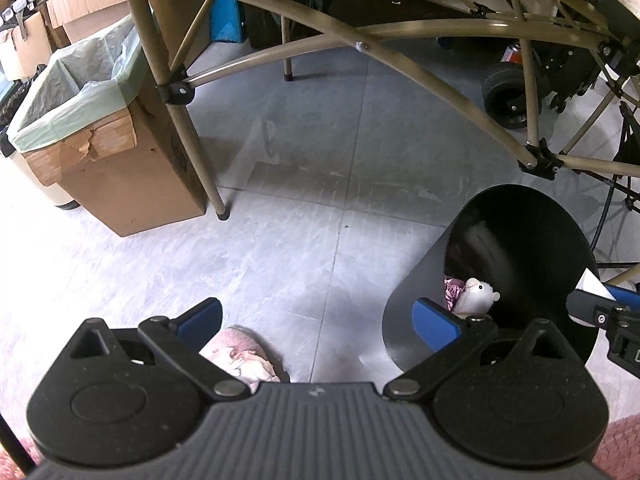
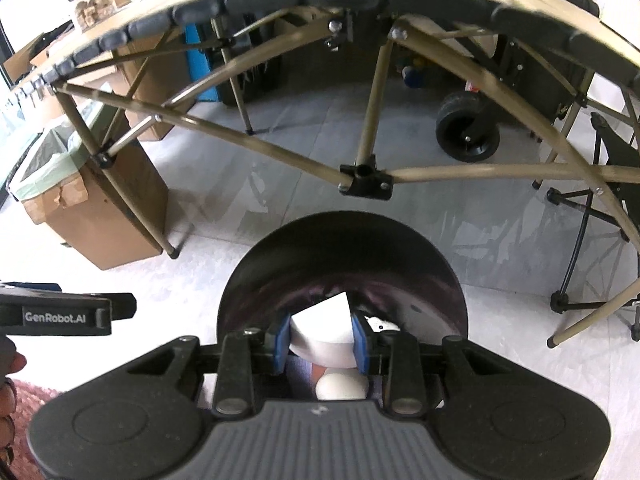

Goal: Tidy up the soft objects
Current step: 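Move the right tool over the bin and open it to drop the wedge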

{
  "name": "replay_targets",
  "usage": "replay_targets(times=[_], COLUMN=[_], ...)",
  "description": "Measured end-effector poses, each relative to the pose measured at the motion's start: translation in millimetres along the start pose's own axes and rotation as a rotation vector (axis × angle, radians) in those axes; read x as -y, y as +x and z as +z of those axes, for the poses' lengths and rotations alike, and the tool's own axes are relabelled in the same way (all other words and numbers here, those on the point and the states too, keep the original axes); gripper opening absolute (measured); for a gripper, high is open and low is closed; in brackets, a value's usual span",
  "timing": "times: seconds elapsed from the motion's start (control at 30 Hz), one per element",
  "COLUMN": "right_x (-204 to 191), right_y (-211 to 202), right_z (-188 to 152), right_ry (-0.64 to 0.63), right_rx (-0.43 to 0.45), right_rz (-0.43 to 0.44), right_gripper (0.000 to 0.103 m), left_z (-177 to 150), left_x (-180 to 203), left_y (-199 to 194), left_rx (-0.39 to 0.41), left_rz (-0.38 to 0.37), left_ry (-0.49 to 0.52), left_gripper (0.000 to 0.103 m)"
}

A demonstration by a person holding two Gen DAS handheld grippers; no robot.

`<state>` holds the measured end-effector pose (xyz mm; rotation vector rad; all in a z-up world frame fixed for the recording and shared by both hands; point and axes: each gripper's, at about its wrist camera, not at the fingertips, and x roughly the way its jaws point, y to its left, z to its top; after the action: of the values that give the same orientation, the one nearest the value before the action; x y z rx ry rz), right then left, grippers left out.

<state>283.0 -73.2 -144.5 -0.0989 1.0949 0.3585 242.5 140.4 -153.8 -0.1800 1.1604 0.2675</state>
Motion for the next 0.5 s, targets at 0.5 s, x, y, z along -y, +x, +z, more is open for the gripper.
replay_targets(times=[0.5], right_x=[-3], right_y=[38], right_z=[-3], right_ry=[0.008], right_rx=[-0.095], right_rz=[-0.03], right_gripper=[0.032], left_z=[-1], left_x=[-5], left_y=[8], left_rx=[-0.026], left_rz=[-0.003], left_ry=[-0.008], left_gripper=[0.103])
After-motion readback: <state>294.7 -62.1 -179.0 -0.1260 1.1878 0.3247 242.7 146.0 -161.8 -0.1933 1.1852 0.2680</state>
